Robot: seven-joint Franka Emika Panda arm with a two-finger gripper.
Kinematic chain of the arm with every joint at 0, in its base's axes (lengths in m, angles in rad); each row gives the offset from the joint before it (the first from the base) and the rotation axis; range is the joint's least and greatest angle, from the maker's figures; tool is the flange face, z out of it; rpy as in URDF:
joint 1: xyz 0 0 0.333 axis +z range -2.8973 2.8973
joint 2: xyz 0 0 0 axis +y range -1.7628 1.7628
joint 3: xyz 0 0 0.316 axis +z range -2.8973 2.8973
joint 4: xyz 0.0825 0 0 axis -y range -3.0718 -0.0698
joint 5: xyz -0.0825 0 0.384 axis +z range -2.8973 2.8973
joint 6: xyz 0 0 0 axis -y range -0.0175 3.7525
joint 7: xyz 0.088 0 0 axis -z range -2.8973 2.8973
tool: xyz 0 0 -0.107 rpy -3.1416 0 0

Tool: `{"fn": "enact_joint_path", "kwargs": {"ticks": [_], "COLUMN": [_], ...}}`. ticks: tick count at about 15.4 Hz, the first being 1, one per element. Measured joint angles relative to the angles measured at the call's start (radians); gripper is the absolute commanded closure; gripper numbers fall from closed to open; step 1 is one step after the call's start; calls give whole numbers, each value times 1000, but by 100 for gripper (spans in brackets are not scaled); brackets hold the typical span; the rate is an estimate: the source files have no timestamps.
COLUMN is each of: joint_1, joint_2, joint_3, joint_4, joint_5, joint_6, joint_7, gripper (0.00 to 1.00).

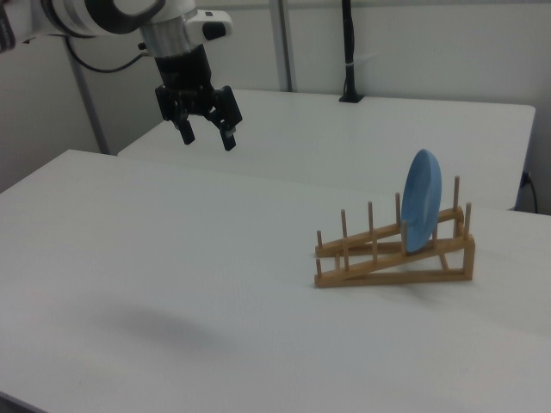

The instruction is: Pick plate from plate rack

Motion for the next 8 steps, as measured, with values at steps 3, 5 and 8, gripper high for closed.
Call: {"fn": "enact_joint_path", "kwargs": {"ticks": [3,5,8], "joint_1": [0,0,0], "joint_2": [0,0,0], "joint_3": [-1,-2,-2], "joint_4": [0,0,0], "joint_5": [13,14,14], "joint_6": [0,0,0], "joint_7": [0,0,0], "gripper": [0,0,0]}}
